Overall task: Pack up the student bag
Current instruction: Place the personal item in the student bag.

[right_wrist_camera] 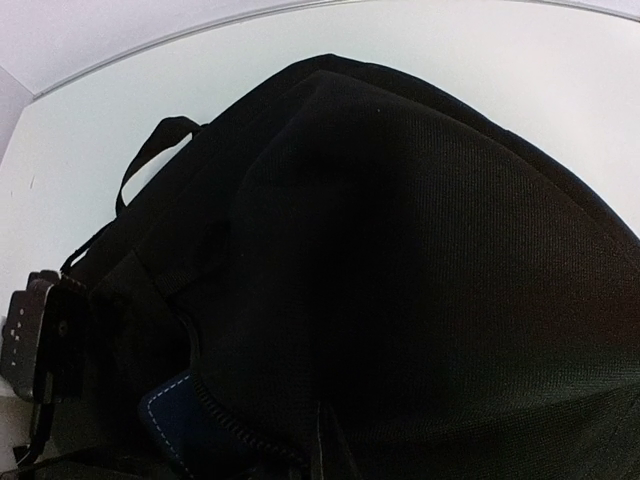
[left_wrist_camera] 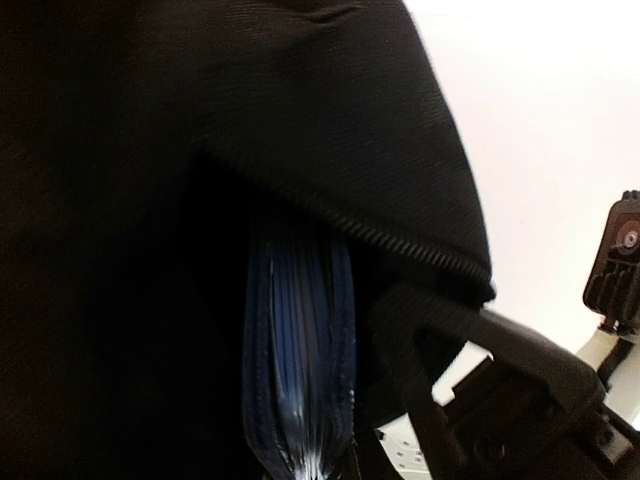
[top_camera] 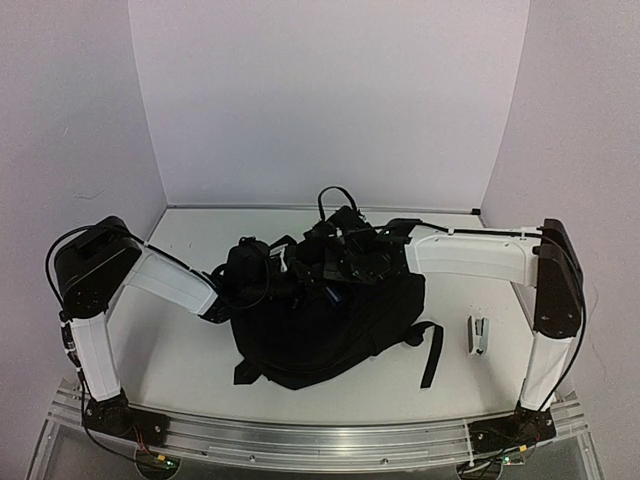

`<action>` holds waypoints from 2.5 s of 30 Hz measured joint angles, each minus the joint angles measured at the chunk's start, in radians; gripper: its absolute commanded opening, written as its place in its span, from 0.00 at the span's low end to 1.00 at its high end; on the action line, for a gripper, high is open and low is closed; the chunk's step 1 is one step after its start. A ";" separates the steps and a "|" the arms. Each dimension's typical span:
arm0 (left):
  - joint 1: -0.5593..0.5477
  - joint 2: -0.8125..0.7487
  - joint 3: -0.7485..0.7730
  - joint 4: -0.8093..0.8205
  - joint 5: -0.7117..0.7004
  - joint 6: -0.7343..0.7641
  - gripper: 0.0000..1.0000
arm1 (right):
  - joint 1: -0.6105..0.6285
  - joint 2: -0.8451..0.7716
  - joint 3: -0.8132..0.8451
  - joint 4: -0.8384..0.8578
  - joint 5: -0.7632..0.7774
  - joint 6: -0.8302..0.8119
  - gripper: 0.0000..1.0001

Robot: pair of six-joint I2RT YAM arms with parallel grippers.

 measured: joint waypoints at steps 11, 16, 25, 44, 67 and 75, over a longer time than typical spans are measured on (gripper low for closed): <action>-0.009 0.020 0.064 -0.056 -0.123 0.140 0.20 | -0.002 -0.067 -0.100 0.086 -0.080 0.039 0.00; -0.004 0.020 0.087 -0.112 -0.129 0.178 0.47 | -0.002 -0.078 -0.108 0.099 -0.086 0.046 0.00; 0.001 -0.058 0.086 -0.262 -0.127 0.208 0.58 | -0.001 -0.098 -0.108 0.120 -0.091 0.046 0.00; -0.033 -0.115 0.087 -0.450 -0.150 0.245 0.14 | -0.001 -0.098 -0.111 0.115 -0.099 0.046 0.00; -0.038 0.051 0.271 -0.434 -0.160 0.358 0.25 | -0.002 -0.098 -0.129 0.123 -0.108 0.050 0.00; -0.038 -0.079 0.161 -0.463 -0.195 0.377 0.41 | -0.002 -0.106 -0.135 0.129 -0.125 0.039 0.30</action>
